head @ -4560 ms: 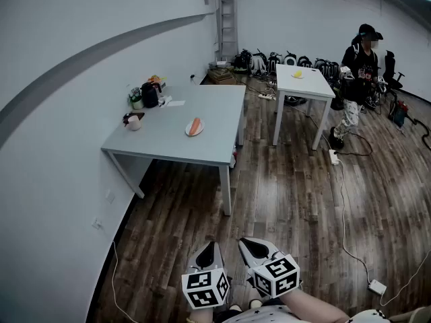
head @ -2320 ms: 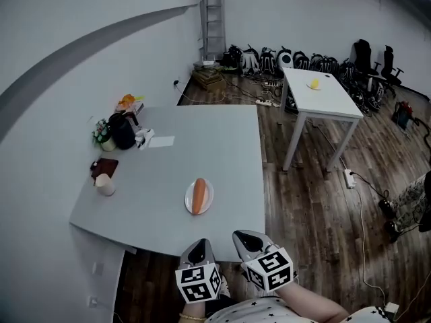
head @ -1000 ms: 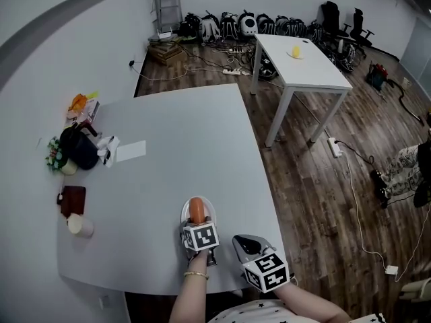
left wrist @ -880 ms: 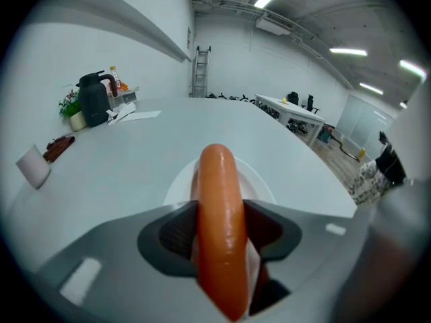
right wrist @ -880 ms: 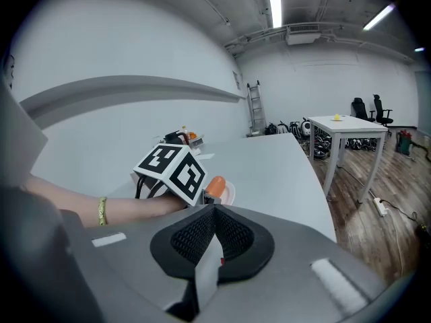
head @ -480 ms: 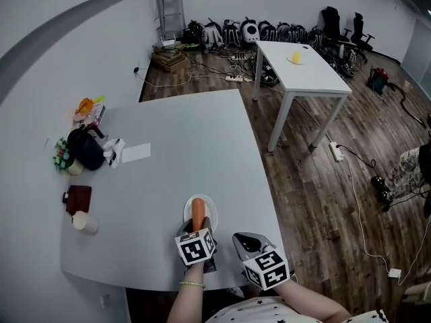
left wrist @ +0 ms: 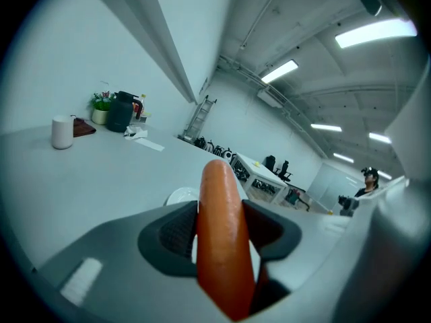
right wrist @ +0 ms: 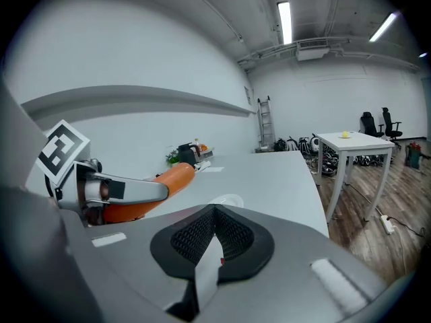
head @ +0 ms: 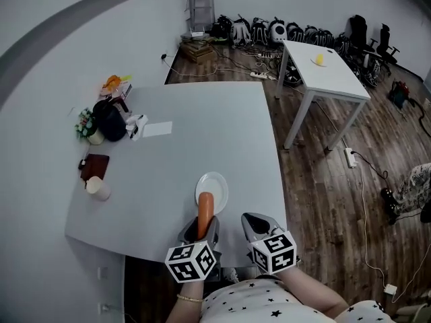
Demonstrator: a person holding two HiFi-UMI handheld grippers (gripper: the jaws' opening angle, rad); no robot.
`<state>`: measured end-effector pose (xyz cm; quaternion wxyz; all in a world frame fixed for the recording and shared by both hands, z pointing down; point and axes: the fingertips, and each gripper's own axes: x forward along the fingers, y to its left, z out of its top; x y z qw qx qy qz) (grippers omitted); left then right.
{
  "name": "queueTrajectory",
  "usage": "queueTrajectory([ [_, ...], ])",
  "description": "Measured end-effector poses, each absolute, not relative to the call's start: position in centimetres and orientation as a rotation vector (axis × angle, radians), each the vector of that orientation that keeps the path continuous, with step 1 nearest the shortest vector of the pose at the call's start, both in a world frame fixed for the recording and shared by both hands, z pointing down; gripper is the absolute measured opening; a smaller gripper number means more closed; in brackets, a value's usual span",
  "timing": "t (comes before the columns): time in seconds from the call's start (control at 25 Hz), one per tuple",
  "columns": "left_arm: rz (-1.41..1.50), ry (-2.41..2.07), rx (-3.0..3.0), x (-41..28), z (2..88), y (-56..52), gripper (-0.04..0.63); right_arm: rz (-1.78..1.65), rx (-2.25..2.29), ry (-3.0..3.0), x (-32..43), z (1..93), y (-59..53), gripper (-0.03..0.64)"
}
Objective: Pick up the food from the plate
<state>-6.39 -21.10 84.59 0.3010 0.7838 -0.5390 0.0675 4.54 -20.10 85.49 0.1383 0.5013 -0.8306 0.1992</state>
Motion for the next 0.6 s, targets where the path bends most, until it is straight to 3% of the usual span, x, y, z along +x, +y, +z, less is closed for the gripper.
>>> queueTrajectory([
  [0.6, 0.121, -1.495, 2.095, -7.2, 83.1, -17.9, 0.207, 0.506, 1.429, -2.476, 3.1, 83.9, -18.0, -0.002],
])
